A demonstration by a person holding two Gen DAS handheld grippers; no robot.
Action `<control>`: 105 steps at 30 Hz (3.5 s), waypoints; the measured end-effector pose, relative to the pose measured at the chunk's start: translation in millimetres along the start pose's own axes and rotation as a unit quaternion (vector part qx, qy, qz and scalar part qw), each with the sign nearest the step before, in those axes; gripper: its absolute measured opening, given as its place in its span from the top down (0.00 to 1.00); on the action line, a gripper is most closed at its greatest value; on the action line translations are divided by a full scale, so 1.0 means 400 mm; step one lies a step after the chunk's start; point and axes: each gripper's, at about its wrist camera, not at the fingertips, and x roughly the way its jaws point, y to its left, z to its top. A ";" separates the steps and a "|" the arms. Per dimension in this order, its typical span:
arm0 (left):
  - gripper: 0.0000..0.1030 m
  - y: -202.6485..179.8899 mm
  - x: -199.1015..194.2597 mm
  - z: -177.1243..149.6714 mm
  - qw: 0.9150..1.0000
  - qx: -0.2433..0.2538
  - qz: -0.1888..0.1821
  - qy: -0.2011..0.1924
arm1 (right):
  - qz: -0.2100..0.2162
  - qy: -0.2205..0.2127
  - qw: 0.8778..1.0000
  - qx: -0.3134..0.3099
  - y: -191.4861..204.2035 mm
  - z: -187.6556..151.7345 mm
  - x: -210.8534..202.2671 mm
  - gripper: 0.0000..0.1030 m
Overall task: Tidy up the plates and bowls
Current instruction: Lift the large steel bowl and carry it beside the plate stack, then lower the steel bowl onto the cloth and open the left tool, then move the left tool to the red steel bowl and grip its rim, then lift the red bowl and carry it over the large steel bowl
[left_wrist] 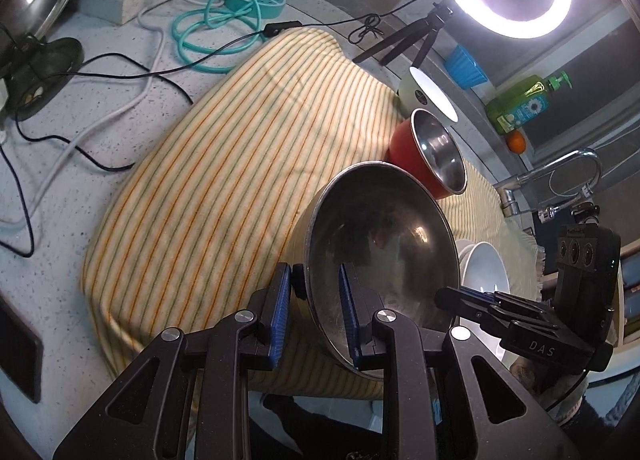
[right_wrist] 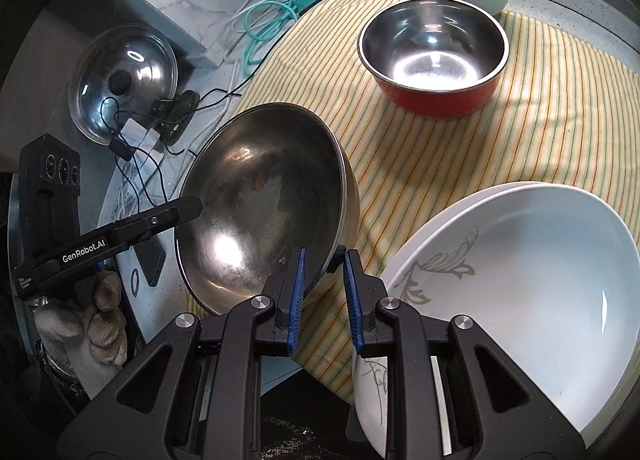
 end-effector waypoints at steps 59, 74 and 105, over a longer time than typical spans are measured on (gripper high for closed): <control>0.49 -0.176 0.072 0.205 0.995 0.085 -0.046 -0.007 | -0.006 -0.124 0.988 0.094 -0.221 0.153 -0.188 0.20; 0.52 -0.219 0.225 0.302 0.992 0.082 -0.072 0.056 | 0.018 -0.099 0.984 0.146 -0.303 0.221 -0.118 0.42; 0.82 -0.238 0.261 0.305 0.991 0.096 -0.062 0.067 | 0.002 -0.071 0.988 0.137 -0.308 0.261 -0.063 0.89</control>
